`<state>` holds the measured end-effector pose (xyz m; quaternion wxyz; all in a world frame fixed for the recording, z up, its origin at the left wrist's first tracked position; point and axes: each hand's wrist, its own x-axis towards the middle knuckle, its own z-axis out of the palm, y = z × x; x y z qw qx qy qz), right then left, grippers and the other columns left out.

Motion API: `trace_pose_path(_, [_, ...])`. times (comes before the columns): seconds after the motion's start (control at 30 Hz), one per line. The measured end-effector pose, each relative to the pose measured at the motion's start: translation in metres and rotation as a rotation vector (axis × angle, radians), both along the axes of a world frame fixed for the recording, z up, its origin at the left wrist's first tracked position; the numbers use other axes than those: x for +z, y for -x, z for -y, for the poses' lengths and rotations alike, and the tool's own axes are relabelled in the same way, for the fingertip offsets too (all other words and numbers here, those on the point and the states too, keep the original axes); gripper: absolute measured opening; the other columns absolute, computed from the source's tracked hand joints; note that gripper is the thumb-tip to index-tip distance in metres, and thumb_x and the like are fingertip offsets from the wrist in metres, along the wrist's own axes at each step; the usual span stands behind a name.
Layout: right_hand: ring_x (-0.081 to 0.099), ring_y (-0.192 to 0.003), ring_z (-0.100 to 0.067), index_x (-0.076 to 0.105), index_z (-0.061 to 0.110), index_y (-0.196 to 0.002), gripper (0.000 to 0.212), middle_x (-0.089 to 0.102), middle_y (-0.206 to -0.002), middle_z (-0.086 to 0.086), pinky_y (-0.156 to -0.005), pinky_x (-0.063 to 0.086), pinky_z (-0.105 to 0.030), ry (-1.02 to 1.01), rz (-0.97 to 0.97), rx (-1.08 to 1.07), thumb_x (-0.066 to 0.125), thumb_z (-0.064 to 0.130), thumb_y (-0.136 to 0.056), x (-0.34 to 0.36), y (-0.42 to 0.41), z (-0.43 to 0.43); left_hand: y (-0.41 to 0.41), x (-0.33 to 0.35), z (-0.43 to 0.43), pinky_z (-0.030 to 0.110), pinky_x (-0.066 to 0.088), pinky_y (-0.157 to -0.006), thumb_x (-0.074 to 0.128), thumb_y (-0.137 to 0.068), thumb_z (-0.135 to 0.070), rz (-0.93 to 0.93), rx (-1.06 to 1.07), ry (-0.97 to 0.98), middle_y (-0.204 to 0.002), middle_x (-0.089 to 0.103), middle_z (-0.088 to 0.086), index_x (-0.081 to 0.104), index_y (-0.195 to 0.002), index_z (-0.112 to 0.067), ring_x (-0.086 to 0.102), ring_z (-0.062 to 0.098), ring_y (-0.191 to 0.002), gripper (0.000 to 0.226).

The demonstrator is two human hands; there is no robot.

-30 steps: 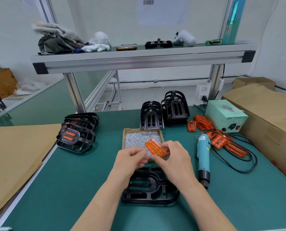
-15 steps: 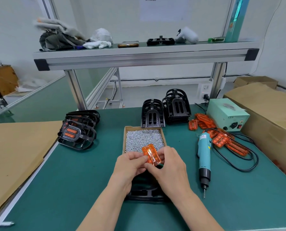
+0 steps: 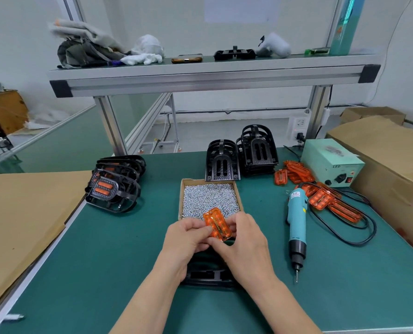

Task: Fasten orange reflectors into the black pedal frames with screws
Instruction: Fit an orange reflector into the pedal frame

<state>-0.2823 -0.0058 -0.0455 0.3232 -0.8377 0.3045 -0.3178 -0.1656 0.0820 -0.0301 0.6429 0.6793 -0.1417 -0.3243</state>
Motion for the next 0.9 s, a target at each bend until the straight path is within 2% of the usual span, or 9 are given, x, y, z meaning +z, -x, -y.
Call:
trace_pose_path(0.23, [0.056,-0.090,-0.006,0.054,0.029,-0.097,0.046,0.055,-0.096,0.016,-0.081,0.050,-0.032,-0.016,-0.004,0.013,0.080,0.058,-0.074,-0.002,0.001,-0.001,0.000,0.001,-0.005,0.022,0.052,-0.060,0.072,-0.085,-0.006,0.010,-0.013,0.024,-0.079,0.075,0.002,0.065,-0.112,-0.018,0.070,0.013,-0.072,0.030])
trace_pose_path(0.37, [0.058,-0.092,-0.004,0.056,0.032,-0.097,0.043,0.055,-0.097,0.018,-0.083,0.050,-0.031,-0.025,0.009,0.025,0.080,0.059,-0.074,-0.004,0.001,-0.002,0.000,0.003,-0.009,0.019,0.051,-0.057,0.071,-0.087,-0.004,0.039,-0.021,0.028,-0.084,0.075,0.010,0.066,-0.113,-0.017,0.071,0.013,-0.071,0.029])
trace_pose_path(0.5, [0.059,-0.094,-0.005,0.058,0.031,-0.099,0.042,0.057,-0.099,0.017,-0.085,0.051,-0.032,-0.041,0.006,0.034,0.080,0.058,-0.074,-0.004,0.001,-0.002,0.001,0.005,-0.012,0.019,0.052,-0.057,0.069,-0.088,-0.004,0.064,-0.032,0.030,-0.083,0.076,0.010,0.066,-0.111,-0.016,0.072,0.014,-0.072,0.026])
trace_pose_path(0.63, [0.057,-0.094,-0.004,0.058,0.032,-0.101,0.037,0.055,-0.099,0.018,-0.085,0.050,-0.031,-0.010,-0.008,0.048,0.081,0.046,-0.076,-0.005,0.002,-0.001,-0.001,0.003,-0.015,0.020,0.052,-0.057,0.067,-0.089,-0.002,0.083,-0.024,0.009,-0.085,0.075,0.016,0.067,-0.107,-0.011,0.071,0.019,-0.073,0.020])
trace_pose_path(0.73, [0.056,-0.096,-0.005,0.057,0.032,-0.104,0.037,0.053,-0.100,0.019,-0.087,0.049,-0.031,0.017,-0.022,0.062,0.082,0.036,-0.076,-0.005,0.003,-0.001,-0.003,0.000,-0.016,0.020,0.053,-0.057,0.066,-0.090,-0.001,0.094,-0.008,-0.019,-0.084,0.075,0.018,0.067,-0.104,-0.005,0.068,0.017,-0.069,0.016])
trace_pose_path(0.9, [0.054,-0.095,-0.001,0.060,0.033,-0.103,0.037,0.053,-0.099,0.020,-0.084,0.045,-0.022,0.008,-0.017,0.087,0.083,0.032,-0.074,-0.004,0.004,-0.002,-0.004,-0.001,-0.019,0.019,0.049,-0.052,0.066,-0.090,-0.004,0.134,-0.013,-0.078,-0.078,0.075,0.014,0.067,-0.099,-0.004,0.065,0.013,-0.063,0.009])
